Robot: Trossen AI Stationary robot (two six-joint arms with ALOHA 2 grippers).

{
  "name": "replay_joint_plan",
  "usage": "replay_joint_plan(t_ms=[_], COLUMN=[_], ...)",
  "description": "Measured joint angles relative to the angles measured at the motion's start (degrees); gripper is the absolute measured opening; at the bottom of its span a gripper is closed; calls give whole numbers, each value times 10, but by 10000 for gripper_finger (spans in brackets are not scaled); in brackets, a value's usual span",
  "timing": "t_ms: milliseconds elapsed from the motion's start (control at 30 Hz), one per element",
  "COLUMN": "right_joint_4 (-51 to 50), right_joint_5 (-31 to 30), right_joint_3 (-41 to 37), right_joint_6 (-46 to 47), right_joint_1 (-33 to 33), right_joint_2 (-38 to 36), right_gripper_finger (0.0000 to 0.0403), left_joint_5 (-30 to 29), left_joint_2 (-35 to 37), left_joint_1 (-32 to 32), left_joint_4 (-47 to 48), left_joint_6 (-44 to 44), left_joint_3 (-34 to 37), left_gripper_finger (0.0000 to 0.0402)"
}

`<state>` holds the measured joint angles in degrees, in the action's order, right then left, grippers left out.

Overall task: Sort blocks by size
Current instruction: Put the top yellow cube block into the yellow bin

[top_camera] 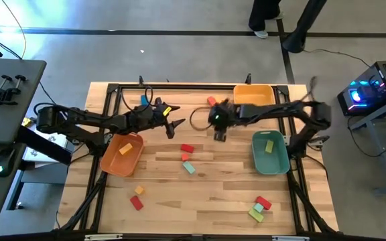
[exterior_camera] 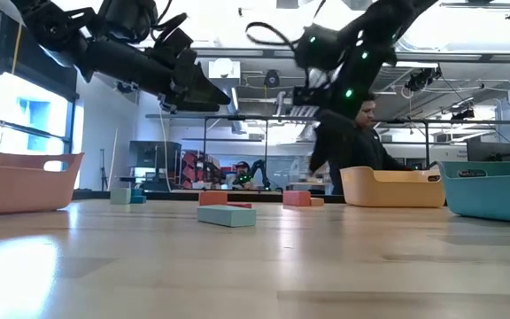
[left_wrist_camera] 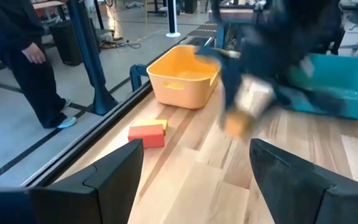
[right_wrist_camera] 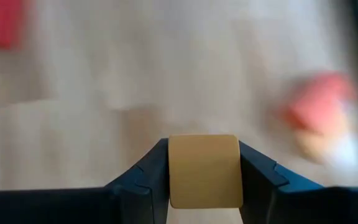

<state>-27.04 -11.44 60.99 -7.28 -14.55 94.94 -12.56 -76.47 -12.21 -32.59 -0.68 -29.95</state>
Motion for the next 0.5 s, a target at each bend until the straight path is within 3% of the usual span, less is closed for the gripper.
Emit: replay_joint_plan(t_ms=[267, 367, 500], right_joint_4=[-115, -122, -128], right_joint_5=[-111, -98, -89], right_joint_3=[0, 0, 0], right_joint_6=[157, 234, 259], right_joint_1=[-169, -233, -273], right_joint_2=[-58, -44, -8], right_gripper_finger=[127, 127, 127], left_joint_5=[0, 0, 0], left_joint_2=[-6, -6, -6], left_joint_1=[0, 0, 0], left_joint_4=[4, 3, 3], left_joint_6=[0, -12, -15], left_joint_3=[0, 0, 0], left_gripper_finger=[282, 282, 282])
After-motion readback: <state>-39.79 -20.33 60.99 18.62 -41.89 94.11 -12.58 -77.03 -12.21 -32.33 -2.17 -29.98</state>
